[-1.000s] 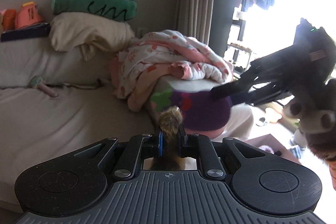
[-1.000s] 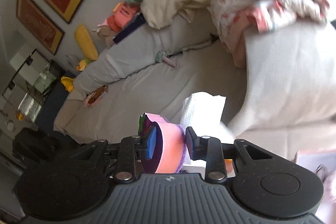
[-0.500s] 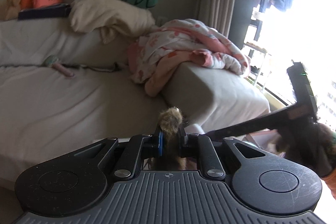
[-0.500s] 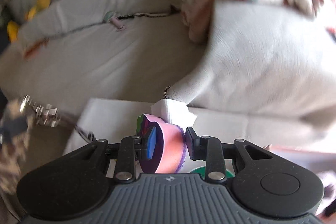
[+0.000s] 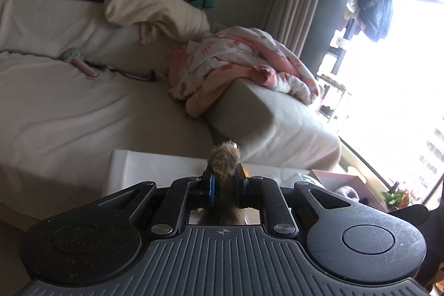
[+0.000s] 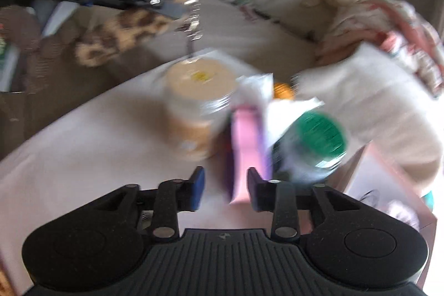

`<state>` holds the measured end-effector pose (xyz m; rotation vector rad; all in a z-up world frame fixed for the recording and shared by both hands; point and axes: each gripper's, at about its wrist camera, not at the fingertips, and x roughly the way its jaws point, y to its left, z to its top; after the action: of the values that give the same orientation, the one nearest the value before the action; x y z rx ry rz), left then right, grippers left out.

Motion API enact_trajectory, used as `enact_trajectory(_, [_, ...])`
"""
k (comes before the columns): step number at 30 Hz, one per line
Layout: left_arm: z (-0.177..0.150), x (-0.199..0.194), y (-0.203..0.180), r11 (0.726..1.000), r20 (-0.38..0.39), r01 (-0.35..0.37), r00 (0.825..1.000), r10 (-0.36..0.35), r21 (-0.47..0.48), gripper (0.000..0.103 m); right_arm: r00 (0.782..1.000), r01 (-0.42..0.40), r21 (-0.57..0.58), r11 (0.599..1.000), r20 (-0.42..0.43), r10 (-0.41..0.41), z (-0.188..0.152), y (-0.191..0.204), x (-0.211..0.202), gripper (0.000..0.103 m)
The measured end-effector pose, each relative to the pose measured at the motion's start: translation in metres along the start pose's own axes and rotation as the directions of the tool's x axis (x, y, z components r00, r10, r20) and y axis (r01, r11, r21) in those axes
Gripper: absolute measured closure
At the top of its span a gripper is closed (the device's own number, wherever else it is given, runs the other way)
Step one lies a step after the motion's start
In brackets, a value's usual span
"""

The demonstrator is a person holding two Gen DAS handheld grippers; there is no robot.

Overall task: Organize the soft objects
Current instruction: 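Grasp the white tissue with the right tool while the left tool holds the keychain, then carry tissue and fur keychain over the pink box and open both tools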

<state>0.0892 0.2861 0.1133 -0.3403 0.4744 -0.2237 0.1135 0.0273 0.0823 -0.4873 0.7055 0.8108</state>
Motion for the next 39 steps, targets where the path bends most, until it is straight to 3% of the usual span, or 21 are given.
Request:
enact_trajectory(2, [-0.005,-0.004,-0.005,1.000,0.003,0.006,1.000,-0.006,0.008,0.088,0.998,-0.052,0.033,0.998,0.026,0.051,-0.003,-0.001,-0.009,0.051])
enact_trajectory(4, [-0.009,-0.007,-0.010,1.000,0.000,0.010,1.000,-0.010,0.015,0.088,0.997,-0.047,0.053,0.997,0.065,0.044,-0.002,-0.004,-0.018,0.051])
enact_trajectory(9, [-0.017,-0.011,-0.017,0.999,-0.011,0.019,1.000,-0.019,0.032,0.088,0.990,0.074,0.128,0.989,0.112,-0.089,0.024,-0.025,-0.011,0.051])
enact_trajectory(13, [-0.015,-0.018,-0.014,1.000,-0.006,0.006,1.000,-0.006,0.024,0.088,0.983,0.162,0.058,0.985,0.076,-0.167,0.055,-0.038,0.024,0.052])
enact_trajectory(14, [-0.014,-0.019,-0.011,1.000,-0.001,0.002,1.000,-0.002,0.019,0.088,0.985,0.163,0.058,0.985,0.057,-0.166,0.059,-0.041,0.032,0.058])
enact_trajectory(15, [-0.014,-0.021,-0.010,1.000,0.004,-0.002,1.000,0.002,0.011,0.088,0.989,0.145,0.058,0.988,0.030,-0.146,0.063,-0.045,0.042,0.077])
enact_trajectory(17, [-0.012,-0.023,-0.006,1.000,0.010,-0.012,1.000,0.012,0.001,0.088,0.992,0.123,0.086,0.989,-0.012,-0.123,0.070,-0.053,0.055,0.100])
enact_trajectory(18, [-0.011,-0.024,-0.006,1.000,0.013,-0.020,1.000,0.020,0.002,0.088,0.995,0.104,0.109,0.989,-0.017,-0.103,0.075,-0.057,0.054,0.100])
enact_trajectory(21, [0.003,-0.030,-0.005,0.999,0.047,-0.051,0.998,0.051,0.007,0.088,0.994,0.059,0.203,0.977,0.081,-0.076,0.094,-0.069,0.023,0.100])
enact_trajectory(25, [0.037,-0.043,-0.020,0.998,0.117,-0.056,0.992,0.051,0.042,0.088,0.964,-0.016,0.312,0.950,0.257,-0.068,0.124,-0.100,-0.047,0.100])
enact_trajectory(27, [0.057,-0.047,-0.037,0.997,0.145,-0.024,0.989,0.014,0.071,0.088,0.943,-0.011,0.330,0.944,0.317,-0.100,0.129,-0.112,-0.081,0.100])
enact_trajectory(31, [0.093,-0.039,-0.090,0.986,0.157,0.095,0.981,-0.117,0.136,0.088,0.897,0.094,0.324,0.942,0.383,-0.221,0.114,-0.128,-0.141,0.100])
enact_trajectory(36, [0.117,-0.014,-0.175,0.946,0.129,0.227,0.957,-0.261,0.231,0.088,0.867,0.215,0.359,0.908,0.358,-0.347,0.063,-0.153,-0.177,0.100])
enact_trajectory(39, [0.118,0.000,-0.218,0.921,0.113,0.292,0.938,-0.329,0.257,0.088,0.865,0.220,0.397,0.891,0.344,-0.367,0.029,-0.169,-0.193,0.100])
